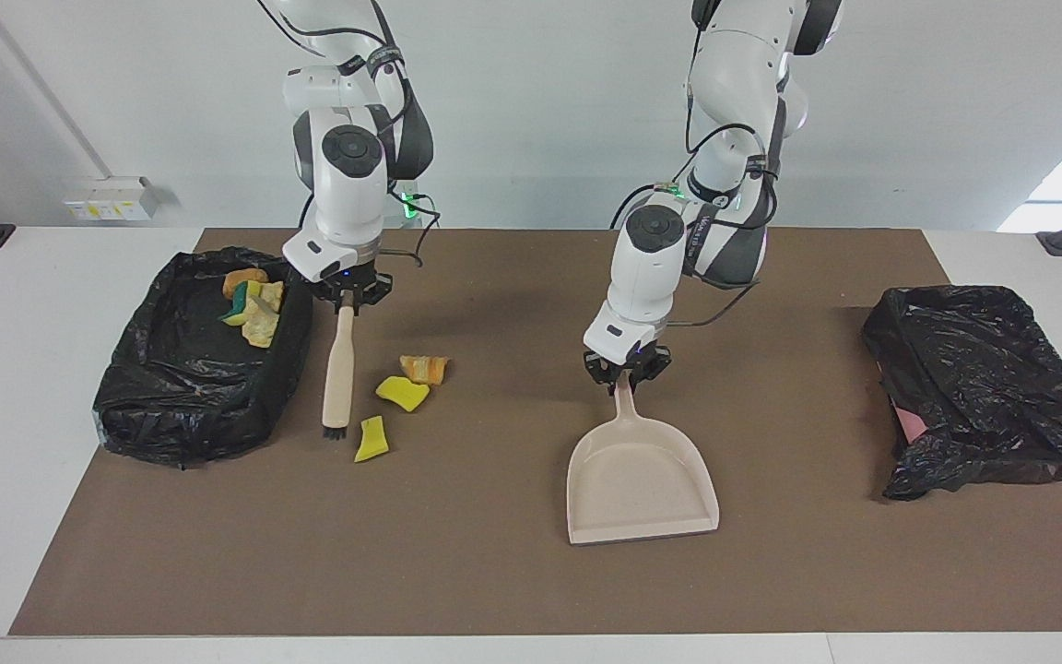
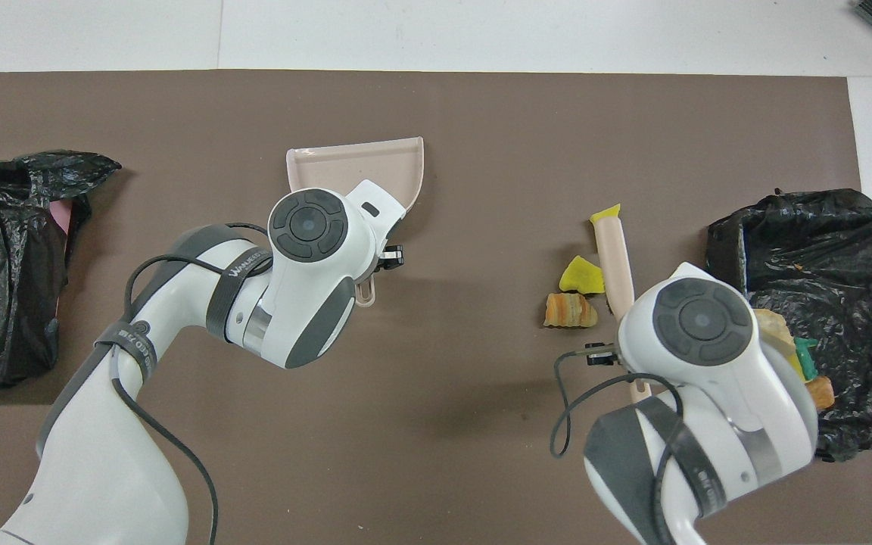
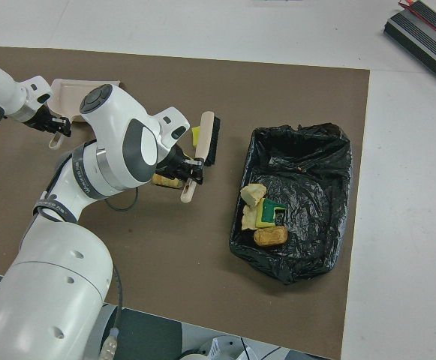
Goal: Sweep and dump trash in bin
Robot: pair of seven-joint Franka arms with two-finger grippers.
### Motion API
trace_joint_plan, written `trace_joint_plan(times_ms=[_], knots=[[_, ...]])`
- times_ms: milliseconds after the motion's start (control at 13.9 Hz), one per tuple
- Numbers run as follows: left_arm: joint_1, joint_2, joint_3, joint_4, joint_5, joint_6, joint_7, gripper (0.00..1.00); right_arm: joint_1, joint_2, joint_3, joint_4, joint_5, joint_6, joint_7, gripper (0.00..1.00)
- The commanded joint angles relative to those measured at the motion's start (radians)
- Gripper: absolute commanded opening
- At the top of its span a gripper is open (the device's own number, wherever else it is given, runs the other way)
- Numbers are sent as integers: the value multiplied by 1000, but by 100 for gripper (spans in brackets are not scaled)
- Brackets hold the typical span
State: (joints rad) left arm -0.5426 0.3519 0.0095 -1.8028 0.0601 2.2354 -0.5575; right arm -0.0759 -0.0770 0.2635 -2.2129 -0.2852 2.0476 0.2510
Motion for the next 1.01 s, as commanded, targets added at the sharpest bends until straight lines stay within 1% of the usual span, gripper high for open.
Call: trace_joint_plan(times_ms=[0,72,215,359,503,646,718,790,862,933], knots=[[38,-60,9,5,23,-68,153,0,-67,66,16,-5,-49,116,-65,0],[52,-66,9,19,23,-98,227,0,-61,91,16,-4,-49,134,-65,0],[90,-92,9,42,24,-141,362,0,-45,117,20,-5,-49,128,-64,0],[137,-132,9,43,24,-174,518,0,22,129,20,-13,-26,103,-58,0],[191,-171,9,43,24,-203,710,0,100,123,20,-13,53,62,-59,0],[223,-189,9,46,24,-230,902,0,151,115,20,-13,144,49,-39,0],[237,-189,9,48,24,-244,998,0,177,114,20,-11,205,43,18,0],[246,-189,9,48,24,-255,1086,0,200,114,20,-4,230,30,87,0],[257,-191,9,46,26,-261,1170,0,218,108,19,7,230,-2,206,0],[265,-192,9,43,26,-267,1250,0,213,102,16,19,221,-32,278,0]])
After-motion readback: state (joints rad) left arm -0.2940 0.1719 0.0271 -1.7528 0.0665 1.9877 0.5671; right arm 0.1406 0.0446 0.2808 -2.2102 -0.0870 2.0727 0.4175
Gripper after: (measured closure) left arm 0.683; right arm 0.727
